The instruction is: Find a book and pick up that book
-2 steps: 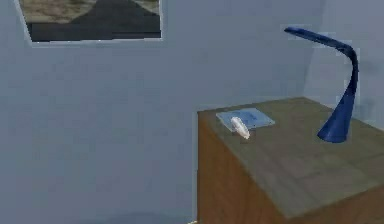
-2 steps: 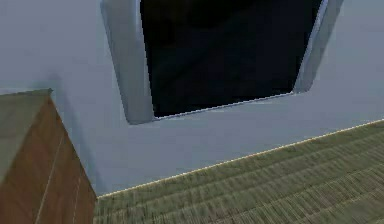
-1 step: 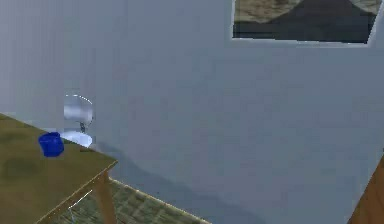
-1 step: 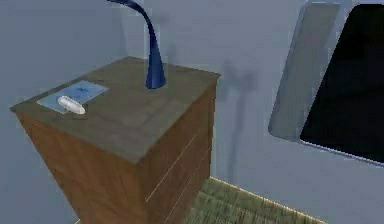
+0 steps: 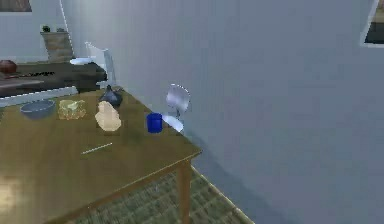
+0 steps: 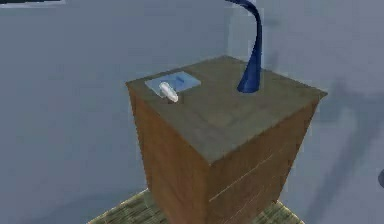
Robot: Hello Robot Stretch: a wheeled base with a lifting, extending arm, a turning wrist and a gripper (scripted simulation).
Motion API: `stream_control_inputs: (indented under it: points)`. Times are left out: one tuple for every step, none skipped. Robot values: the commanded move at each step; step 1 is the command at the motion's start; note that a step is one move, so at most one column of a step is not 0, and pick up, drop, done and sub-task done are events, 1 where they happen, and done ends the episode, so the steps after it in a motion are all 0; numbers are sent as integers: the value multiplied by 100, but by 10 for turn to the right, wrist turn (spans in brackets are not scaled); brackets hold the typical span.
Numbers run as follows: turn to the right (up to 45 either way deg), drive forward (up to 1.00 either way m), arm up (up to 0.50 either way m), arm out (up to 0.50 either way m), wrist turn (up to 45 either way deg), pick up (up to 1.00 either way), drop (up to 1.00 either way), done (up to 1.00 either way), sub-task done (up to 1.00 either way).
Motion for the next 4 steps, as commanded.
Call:
stream_control_inputs:
  points:
    - [450, 0, 0, 0, 0, 0, 0, 0, 0]
    - [450, 0, 0, 0, 0, 0, 0, 0, 0]
    - [450, 0, 0, 0, 0, 0, 0, 0, 0]
    - [120, 0, 0, 0, 0, 0, 0, 0, 0]
